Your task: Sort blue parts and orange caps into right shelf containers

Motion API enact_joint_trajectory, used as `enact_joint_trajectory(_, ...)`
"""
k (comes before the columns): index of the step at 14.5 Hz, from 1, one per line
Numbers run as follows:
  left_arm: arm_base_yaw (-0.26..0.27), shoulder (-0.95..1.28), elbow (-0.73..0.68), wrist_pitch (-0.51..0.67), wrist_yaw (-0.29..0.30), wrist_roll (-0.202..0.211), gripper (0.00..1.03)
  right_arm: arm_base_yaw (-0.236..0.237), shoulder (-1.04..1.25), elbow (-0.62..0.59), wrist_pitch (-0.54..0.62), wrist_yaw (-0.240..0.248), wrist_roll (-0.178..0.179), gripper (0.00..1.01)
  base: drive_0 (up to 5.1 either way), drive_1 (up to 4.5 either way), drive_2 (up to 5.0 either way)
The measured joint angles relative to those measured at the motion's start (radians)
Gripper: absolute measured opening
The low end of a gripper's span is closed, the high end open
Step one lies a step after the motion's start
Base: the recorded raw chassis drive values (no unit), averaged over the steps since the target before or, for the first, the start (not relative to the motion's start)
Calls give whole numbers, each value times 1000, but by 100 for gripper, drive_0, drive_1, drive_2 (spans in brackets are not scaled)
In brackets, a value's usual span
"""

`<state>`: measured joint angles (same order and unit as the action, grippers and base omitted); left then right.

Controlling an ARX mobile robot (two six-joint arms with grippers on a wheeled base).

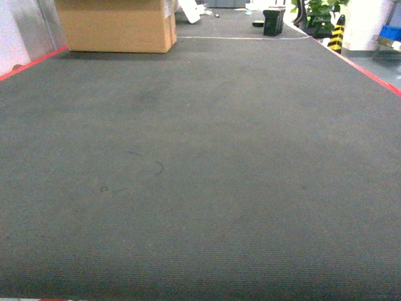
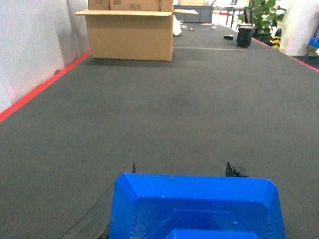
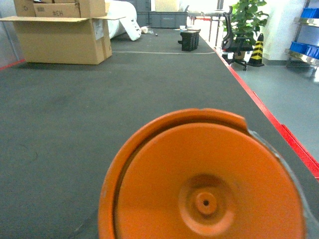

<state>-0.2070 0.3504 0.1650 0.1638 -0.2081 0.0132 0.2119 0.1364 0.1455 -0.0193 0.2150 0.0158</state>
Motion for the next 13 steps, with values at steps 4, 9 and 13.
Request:
enact_joint_trajectory(4,149,-100,-64,-18,164,-7,42,-222,-56,-53,3,-195,-9,47,0,0,0)
enact_joint_trajectory(9,204,-190,-103,-83,208,-9,42,-212,-87,-91,11,-216,-9,47,0,0,0)
enact_joint_trajectory(13,207,-317,-128,-171,206,-10,42,-212,-127,-132,10,-216,-10,47,0,0,0)
